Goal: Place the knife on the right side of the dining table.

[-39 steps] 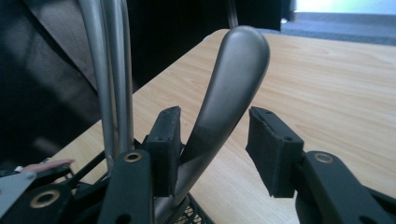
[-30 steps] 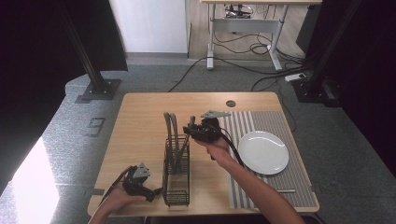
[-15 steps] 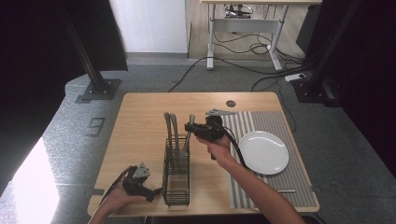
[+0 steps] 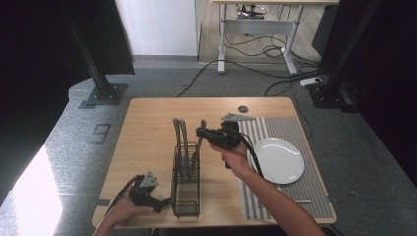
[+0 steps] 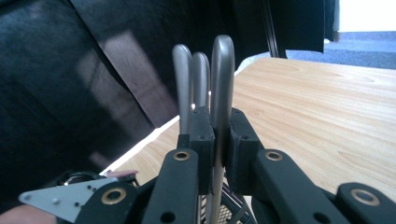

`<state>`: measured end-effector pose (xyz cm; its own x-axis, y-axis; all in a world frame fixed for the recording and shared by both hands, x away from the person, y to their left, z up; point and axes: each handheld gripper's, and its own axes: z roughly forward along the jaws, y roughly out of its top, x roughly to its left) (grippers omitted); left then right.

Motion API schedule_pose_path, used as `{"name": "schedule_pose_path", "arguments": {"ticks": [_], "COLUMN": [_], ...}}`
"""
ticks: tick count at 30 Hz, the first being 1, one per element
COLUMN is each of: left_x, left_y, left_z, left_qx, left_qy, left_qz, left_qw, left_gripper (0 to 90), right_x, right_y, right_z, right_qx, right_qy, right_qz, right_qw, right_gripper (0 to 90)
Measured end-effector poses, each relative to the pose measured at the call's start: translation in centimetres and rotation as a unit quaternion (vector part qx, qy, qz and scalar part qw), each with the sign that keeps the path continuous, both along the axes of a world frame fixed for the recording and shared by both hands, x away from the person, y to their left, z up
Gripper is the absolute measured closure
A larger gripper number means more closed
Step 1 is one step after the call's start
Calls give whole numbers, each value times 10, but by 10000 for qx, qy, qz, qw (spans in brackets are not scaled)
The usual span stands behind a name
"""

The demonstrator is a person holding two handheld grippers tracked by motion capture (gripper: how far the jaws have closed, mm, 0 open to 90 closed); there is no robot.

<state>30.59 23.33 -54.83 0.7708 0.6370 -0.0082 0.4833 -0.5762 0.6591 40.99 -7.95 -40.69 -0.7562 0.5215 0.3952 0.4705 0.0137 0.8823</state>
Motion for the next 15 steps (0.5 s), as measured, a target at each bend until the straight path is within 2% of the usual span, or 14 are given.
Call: {"name": "schedule_pose_path", "arguments": {"ticks": [9,15], "left_x": [0,0], "left_y": [0,0], "left_z": [0,0], "left_qx": [-4,-5], "left_qy": [0,-3], "left_qz": [-1,1], "left_qw": [10000,10000], "left_gripper": [0,0], "right_x": [-12,-19], "right_y": [-24,-47], "right_z": [27,47], "right_qx": [255,593], "right_qy": [-349,-601], "right_qz": [-80,-189], "right_qw": [9990,9962], "right_gripper": [826,828]}}
